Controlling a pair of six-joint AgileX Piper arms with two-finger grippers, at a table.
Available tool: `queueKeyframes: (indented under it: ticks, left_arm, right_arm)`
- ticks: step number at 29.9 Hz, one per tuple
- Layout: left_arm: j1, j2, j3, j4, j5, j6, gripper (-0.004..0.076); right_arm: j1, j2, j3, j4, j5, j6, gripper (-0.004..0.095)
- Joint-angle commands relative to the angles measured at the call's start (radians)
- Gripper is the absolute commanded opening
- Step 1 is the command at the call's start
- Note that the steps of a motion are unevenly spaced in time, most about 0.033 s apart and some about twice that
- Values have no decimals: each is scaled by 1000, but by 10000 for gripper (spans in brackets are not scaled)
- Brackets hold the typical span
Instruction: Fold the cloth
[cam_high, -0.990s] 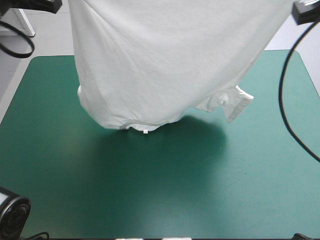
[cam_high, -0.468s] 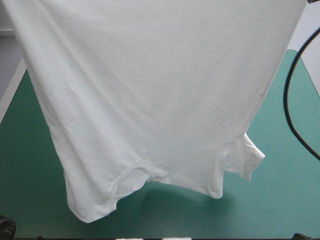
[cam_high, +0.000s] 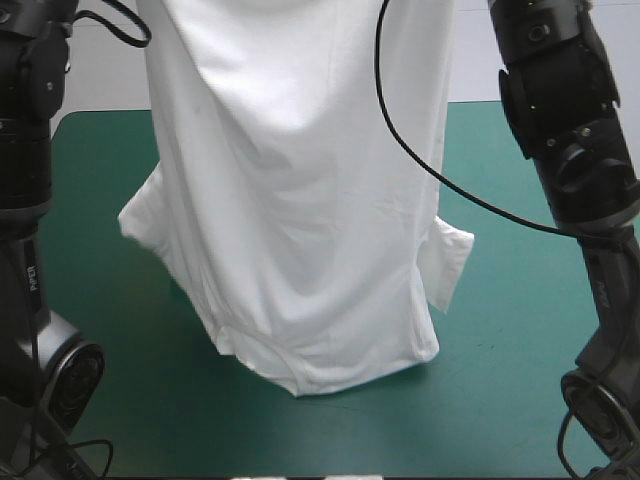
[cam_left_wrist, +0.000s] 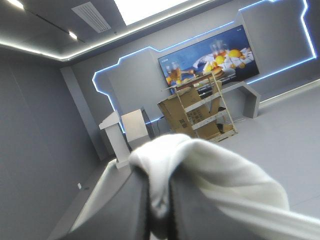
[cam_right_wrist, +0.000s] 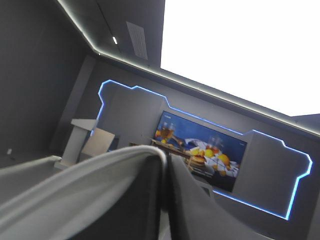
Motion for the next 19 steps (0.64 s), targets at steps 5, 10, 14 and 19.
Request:
queueKeyframes:
  ticks: [5, 10, 14, 19]
  left_arm:
    - [0, -35, -40, 270, -265, -172, 19]
    - [0, -37, -111, 373, -256, -274, 19]
    - [0, -34, -105, 367, -193, -274, 19]
    - [0, -5, -55, 368, -24, -272, 19]
  right_arm:
    - [-82, -32, -127, -57, -299, 145, -17]
    - [-195, -26, -243, 36, -278, 208, -17]
    - [-301, -23, -235, 234, -163, 195, -18]
    - [-383, 30, -203, 520, 82, -12, -17]
